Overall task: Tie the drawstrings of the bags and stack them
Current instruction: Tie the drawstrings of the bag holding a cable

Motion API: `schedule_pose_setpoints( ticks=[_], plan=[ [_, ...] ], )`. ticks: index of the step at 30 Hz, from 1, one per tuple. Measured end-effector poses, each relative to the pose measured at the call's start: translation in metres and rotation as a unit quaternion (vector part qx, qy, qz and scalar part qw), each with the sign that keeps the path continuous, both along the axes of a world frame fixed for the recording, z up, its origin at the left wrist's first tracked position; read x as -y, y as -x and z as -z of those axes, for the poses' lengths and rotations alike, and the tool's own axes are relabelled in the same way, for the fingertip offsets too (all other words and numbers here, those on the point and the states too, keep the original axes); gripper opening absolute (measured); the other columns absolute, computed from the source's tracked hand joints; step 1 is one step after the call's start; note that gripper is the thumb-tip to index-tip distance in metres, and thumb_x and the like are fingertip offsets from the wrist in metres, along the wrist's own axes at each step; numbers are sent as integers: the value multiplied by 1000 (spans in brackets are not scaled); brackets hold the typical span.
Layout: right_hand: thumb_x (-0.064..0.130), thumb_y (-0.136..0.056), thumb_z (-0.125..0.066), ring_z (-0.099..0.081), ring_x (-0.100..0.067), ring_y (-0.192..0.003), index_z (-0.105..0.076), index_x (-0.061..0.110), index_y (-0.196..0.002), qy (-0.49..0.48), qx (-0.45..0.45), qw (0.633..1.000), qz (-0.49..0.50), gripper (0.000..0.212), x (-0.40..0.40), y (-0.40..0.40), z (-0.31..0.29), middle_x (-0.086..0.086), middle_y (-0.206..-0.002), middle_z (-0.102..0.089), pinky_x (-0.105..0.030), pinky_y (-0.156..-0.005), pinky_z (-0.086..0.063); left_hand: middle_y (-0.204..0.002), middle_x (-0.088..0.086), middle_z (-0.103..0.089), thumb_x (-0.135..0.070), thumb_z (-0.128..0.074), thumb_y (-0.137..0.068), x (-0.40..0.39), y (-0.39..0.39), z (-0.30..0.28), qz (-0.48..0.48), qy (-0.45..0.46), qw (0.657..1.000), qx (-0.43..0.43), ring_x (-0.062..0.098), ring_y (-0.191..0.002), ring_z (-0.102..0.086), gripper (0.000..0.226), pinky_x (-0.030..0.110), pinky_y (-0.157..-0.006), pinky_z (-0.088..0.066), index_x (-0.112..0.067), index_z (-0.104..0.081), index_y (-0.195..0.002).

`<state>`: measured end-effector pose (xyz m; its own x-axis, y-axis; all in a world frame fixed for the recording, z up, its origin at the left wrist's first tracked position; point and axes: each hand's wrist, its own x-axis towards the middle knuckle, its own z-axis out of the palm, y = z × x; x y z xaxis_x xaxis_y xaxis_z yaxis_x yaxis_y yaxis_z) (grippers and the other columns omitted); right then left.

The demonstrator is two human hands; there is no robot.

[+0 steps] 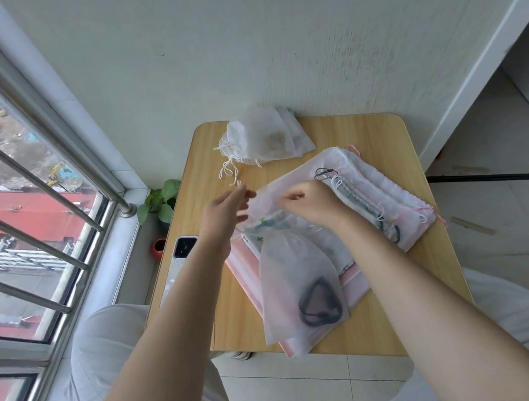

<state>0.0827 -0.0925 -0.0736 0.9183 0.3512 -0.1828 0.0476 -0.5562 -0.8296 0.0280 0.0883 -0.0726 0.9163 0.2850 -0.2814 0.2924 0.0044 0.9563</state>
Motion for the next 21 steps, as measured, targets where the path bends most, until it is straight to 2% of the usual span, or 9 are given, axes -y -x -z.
schedule_pose_setpoints(
  ticks=[1,3,6,9,10,12,14,18,21],
  plan=[
    [22,-83,-68,-48,-6,-66,-69,14,-77,-23,-25,999,-30,11,-8,2,-6,7,-71,-55,-25,-68,-40,-93,-4,-71,-35,-54,-98,5,-4,-8,5,34,999,21,16,-92,-61,28,31,-80,-49,-17,-74,-93],
    [27,-83,-73,-54,1,-74,-74,14,-99,-27,-55,995,-83,21,-23,9,-18,13,-78,-59,-17,-71,-43,-100,-6,-71,-41,-53,-97,14,-12,-23,27,76,996,48,16,-103,-61,29,31,-86,-46,-22,-76,-96],
    [27,-89,-67,-51,0,-62,-71,20,-82,-23,-49,994,-97,10,-35,12,-23,15,-66,-56,-13,-59,-38,-106,-6,-70,-48,-51,-96,21,-20,-39,43,93,992,70,15,-106,-61,31,31,-90,-47,-29,-75,-102],
    [20,-94,-58,-42,-9,-48,-67,12,-74,-112,-82,990,-34,23,-33,11,-26,8,-55,-53,-19,-48,-32,-114,2,-67,-55,-49,-95,16,-21,-34,52,96,993,44,17,-101,-63,42,29,-83,-49,-23,-68,-112],
    [18,-95,-58,-38,-11,-45,-64,9,-73,-155,-99,983,-7,25,-31,10,-26,3,-55,-52,-19,-44,-29,-112,5,-68,-57,-47,-95,14,-19,-29,62,104,993,11,19,-100,-64,46,33,-87,-51,-19,-65,-115],
    [17,-95,-58,-34,-12,-42,-65,4,-80,-209,-121,970,36,22,-27,7,-27,-4,-62,-54,-17,-38,-26,-100,9,-71,-48,-41,-99,12,-11,-16,92,126,986,-65,24,-94,-66,45,43,-99,-48,-11,-63,-114],
    [16,-96,-57,-35,-10,-40,-67,7,-86,-233,-127,962,60,17,-25,4,-27,-4,-67,-56,-15,-37,-28,-98,10,-73,-31,-41,-99,14,0,-6,127,121,979,-101,24,-92,-68,36,43,-100,-46,-6,-63,-113],
    [16,-96,-56,-37,-9,-41,-69,8,-88,-234,-123,960,89,17,-20,-3,-26,-2,-68,-56,-17,-37,-28,-96,9,-74,-15,-57,-95,21,12,1,163,63,981,-80,18,-90,-68,23,33,-94,-51,-4,-70,-111],
    [18,-96,-56,-38,-11,-43,-69,9,-89,-231,-120,959,110,18,-18,-5,-25,-2,-68,-56,-18,-38,-28,-91,8,-73,-15,-59,-96,25,11,1,160,80,981,-70,17,-85,-68,20,30,-91,-53,-4,-71,-107]
  ],
)
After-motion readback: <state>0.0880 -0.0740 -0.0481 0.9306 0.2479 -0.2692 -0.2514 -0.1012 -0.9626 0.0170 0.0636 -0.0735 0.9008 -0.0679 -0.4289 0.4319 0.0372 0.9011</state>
